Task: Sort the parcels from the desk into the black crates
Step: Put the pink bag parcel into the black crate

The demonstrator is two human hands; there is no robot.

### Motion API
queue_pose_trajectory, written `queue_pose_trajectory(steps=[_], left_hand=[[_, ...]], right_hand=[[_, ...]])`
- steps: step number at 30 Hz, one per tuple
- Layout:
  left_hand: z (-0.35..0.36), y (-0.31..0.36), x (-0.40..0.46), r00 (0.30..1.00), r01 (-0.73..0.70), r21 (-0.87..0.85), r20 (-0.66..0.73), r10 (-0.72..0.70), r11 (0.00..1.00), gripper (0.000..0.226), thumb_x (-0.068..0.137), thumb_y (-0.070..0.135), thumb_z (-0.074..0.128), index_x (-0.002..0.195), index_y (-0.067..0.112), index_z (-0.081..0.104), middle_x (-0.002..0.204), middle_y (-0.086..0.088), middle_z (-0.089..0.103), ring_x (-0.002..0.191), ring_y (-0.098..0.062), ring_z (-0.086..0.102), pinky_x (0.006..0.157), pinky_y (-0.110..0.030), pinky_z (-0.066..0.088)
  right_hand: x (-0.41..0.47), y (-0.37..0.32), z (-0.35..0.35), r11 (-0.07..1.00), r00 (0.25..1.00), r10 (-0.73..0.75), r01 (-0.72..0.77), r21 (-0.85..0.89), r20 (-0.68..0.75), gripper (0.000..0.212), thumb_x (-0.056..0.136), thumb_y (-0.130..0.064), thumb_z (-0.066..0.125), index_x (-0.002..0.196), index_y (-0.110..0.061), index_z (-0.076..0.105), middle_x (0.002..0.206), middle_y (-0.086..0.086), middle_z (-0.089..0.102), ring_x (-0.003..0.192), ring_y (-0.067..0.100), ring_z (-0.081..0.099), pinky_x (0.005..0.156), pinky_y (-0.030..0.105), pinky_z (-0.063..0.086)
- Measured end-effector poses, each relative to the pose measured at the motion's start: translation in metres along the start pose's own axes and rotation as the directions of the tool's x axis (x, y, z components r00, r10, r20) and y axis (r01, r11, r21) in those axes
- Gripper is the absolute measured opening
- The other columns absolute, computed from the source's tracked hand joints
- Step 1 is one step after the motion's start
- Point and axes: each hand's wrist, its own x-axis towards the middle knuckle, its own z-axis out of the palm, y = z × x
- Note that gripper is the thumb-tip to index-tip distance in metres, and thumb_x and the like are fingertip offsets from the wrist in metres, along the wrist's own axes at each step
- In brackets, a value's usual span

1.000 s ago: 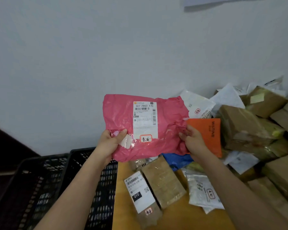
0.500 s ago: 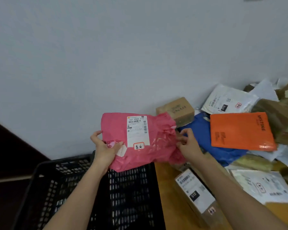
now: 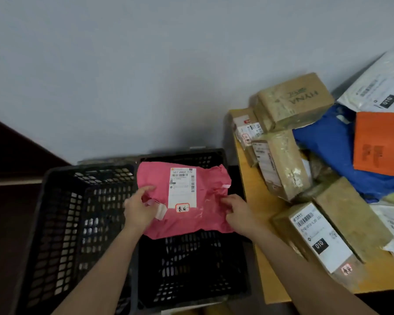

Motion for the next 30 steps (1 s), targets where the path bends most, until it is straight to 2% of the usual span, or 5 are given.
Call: queue_pose_trajectory(steps=[11,15,22,28,30], left_hand=[[0.097,-0.129,0.001,0.892,0.374,0.011,0.269,-0.363,0.927,0.047,0.093,-0.011,0.046,0.137,0.003,0.053,0.138,-0.014,0.052,0.116,-0.019,0.052,0.103,-0.026,0.04],[0.126,-0.171,0.0,0.825,0.492,0.048,0.293,-0.483,0.869,0.046,0.095,-0.005,0.046,0.139,0.006,0.051,0.142,-0.015,0.05,0.125,-0.026,0.052,0.111,-0.036,0.04],[0.162,-0.217,0.0,0.781,0.546,0.124,0.281,-0.557,0.828,0.041,0.099,0.001,0.042,0.137,0.01,0.054,0.142,-0.012,0.05,0.131,-0.028,0.048,0.11,-0.034,0.038],[0.172,-0.234,0.002,0.777,0.497,0.284,0.275,-0.566,0.82,0.024,0.089,-0.005,0.047,0.097,-0.001,0.07,0.103,-0.019,0.062,0.096,-0.028,0.058,0.093,-0.04,0.05],[0.175,-0.242,0.003,0.817,0.429,0.391,0.217,-0.535,0.814,0.031,0.087,0.0,0.054,0.116,-0.003,0.063,0.121,-0.026,0.05,0.106,-0.035,0.053,0.098,-0.041,0.049]], right_hand=[[0.039,0.101,0.146,0.971,0.955,0.238,-0.233,-0.051,0.177,0.042,0.095,-0.036,0.045,0.132,-0.021,0.055,0.135,0.001,0.048,0.122,0.023,0.05,0.105,0.041,0.044],[0.057,0.14,0.184,0.949,0.933,0.316,-0.311,-0.055,0.172,0.045,0.087,-0.051,0.032,0.109,-0.026,0.062,0.119,-0.003,0.06,0.107,0.02,0.058,0.095,0.042,0.051],[0.078,0.178,0.216,0.948,0.931,0.319,-0.318,-0.034,0.177,0.031,0.103,-0.027,0.037,0.122,-0.018,0.06,0.128,0.001,0.056,0.112,0.019,0.054,0.102,0.031,0.043],[0.086,0.2,0.24,0.896,0.868,0.44,-0.441,-0.048,0.229,0.07,0.083,-0.064,0.032,0.14,-0.025,0.045,0.146,0.002,0.041,0.129,0.026,0.045,0.108,0.043,0.042],[0.086,0.199,0.242,0.873,0.863,0.488,-0.481,-0.083,0.132,0.061,0.09,-0.049,0.047,0.142,-0.021,0.038,0.151,0.007,0.027,0.134,0.028,0.036,0.107,0.044,0.042]])
